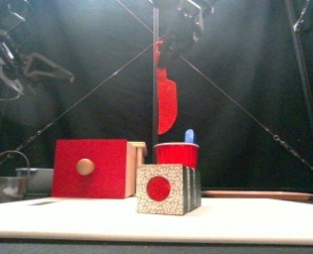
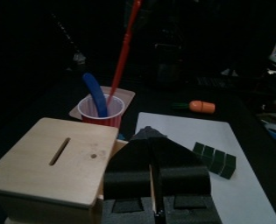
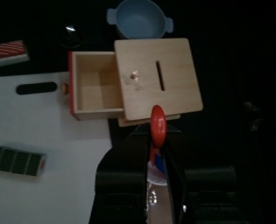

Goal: Place sushi on board then cut the sushi with the knife then place the pieces on the plate
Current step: Grasp knife edge with left hand

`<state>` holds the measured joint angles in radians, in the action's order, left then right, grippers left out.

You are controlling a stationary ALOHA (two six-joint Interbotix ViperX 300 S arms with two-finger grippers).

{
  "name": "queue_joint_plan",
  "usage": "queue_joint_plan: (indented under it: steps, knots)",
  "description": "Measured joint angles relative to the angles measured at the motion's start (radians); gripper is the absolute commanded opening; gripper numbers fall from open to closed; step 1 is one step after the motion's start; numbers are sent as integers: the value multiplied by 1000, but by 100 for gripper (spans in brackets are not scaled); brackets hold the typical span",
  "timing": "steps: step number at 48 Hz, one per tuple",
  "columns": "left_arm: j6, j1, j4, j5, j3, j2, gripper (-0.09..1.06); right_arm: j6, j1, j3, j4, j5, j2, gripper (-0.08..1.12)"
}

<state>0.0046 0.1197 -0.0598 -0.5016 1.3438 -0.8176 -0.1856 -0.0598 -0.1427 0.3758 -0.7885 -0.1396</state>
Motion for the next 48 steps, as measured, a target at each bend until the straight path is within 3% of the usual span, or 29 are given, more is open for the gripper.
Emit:
queue_joint_plan:
  steps: [11,25,38,48]
  knots:
    - [2,2,9,0,-38,31,8,-29,28,-173,-49,175,-89,45]
    - [2,-21,31,-2,-124,199,17,-28,26,-443,-190,601,-224,44]
    - [-6,-89,43,-41,-184,324,54,-26,20,-646,-210,916,-293,44]
    - [-8,-147,15,-152,-212,431,83,-25,17,-687,-210,1014,-302,44]
